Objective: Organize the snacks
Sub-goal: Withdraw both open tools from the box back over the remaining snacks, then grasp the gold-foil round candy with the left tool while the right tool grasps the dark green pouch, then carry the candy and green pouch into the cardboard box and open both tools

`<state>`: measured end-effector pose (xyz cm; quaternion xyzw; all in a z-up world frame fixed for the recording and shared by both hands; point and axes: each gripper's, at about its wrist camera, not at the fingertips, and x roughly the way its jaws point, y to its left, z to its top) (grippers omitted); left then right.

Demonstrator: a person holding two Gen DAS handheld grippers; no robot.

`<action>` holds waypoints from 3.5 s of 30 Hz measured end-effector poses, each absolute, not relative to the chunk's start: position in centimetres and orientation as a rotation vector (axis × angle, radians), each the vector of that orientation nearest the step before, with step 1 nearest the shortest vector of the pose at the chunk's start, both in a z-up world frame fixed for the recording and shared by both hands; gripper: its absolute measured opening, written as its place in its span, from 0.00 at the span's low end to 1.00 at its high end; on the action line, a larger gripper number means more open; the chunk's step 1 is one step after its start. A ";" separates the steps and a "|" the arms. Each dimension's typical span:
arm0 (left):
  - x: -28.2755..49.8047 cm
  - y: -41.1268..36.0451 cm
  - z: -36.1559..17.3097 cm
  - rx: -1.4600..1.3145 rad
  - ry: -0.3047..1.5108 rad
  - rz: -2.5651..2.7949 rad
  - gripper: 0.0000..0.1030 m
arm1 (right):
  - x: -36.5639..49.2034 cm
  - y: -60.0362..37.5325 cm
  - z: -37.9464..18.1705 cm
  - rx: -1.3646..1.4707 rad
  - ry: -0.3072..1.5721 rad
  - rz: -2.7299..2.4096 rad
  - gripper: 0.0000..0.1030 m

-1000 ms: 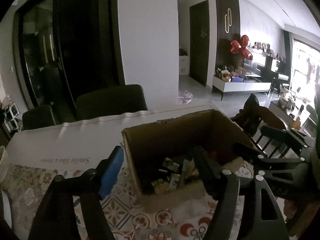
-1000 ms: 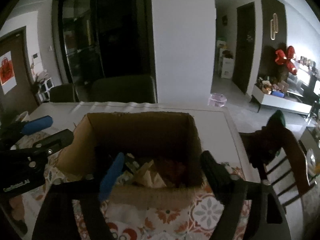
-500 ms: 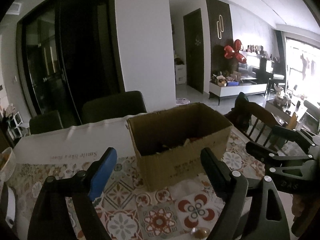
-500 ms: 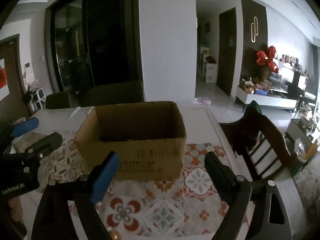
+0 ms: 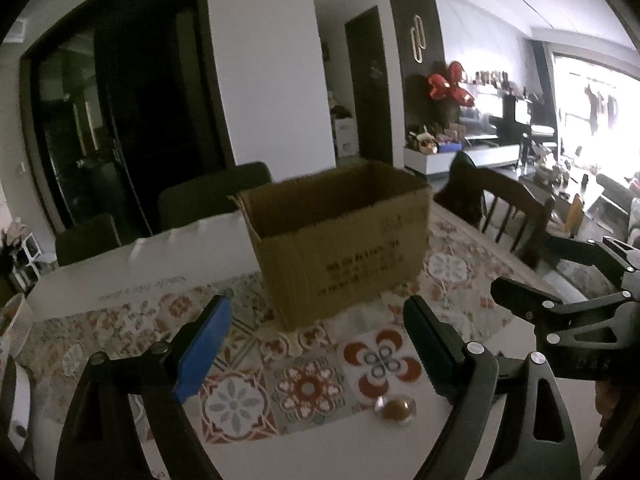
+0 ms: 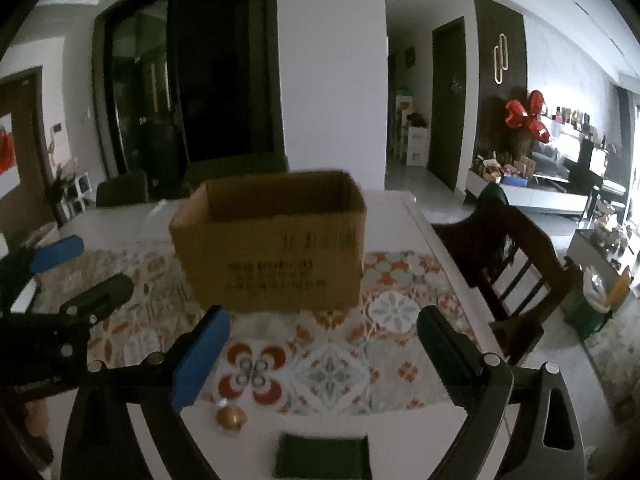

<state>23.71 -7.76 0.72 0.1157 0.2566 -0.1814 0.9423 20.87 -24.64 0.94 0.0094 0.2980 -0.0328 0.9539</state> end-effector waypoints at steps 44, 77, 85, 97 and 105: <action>25.3 -10.9 -12.7 0.297 0.820 -0.569 0.85 | 20.1 -26.4 -12.4 0.096 0.987 -0.065 0.92; 24.6 -11.1 -12.7 0.212 0.866 -0.582 0.18 | 19.0 -25.7 -11.6 0.118 0.910 -0.007 0.21; 23.6 -10.7 -10.9 0.187 0.827 -0.588 0.18 | 18.2 -25.4 -10.6 0.136 0.894 0.023 0.13; 22.4 -10.0 -7.5 0.152 0.752 -0.591 0.17 | 17.6 -24.9 -7.5 0.165 0.824 0.074 0.12; 23.0 -9.5 -4.9 0.141 0.689 -0.552 0.17 | 18.5 -24.3 -4.7 0.157 0.744 0.106 0.12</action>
